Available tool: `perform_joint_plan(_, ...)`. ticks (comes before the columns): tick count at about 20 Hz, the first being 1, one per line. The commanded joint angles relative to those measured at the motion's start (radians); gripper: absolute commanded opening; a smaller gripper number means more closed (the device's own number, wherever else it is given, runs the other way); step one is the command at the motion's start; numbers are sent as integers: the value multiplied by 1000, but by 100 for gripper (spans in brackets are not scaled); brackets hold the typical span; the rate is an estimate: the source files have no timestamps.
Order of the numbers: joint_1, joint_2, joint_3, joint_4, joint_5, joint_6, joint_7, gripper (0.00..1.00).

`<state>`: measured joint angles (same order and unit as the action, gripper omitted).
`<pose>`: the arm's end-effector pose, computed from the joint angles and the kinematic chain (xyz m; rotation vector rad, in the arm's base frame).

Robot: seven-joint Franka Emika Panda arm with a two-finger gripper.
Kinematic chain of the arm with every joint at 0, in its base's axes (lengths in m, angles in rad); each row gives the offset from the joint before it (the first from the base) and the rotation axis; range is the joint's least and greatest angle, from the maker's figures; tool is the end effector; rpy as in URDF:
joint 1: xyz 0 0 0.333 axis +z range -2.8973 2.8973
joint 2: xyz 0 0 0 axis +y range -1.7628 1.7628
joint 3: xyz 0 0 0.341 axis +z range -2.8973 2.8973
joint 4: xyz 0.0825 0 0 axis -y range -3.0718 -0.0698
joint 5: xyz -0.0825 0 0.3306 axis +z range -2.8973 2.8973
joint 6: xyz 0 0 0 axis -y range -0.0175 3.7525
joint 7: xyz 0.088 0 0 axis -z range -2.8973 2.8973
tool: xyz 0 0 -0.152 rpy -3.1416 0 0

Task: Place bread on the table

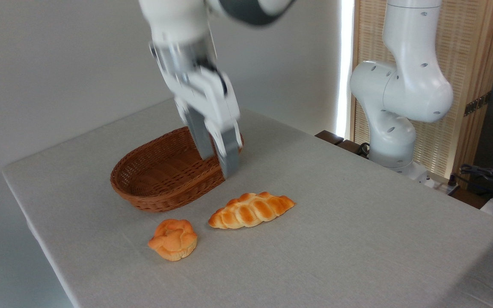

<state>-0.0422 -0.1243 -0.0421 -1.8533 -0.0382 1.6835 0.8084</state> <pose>0.4579 -0.0451 0.5552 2.7951 -1.3280 -0.0481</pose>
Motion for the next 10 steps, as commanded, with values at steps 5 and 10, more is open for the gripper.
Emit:
perform_joint_plan(5, 79, 49, -48, 216, -72, -33, -35, 100)
perform_joint_plan(10, 78, 88, -48, 270, -62, -45, -72, 100)
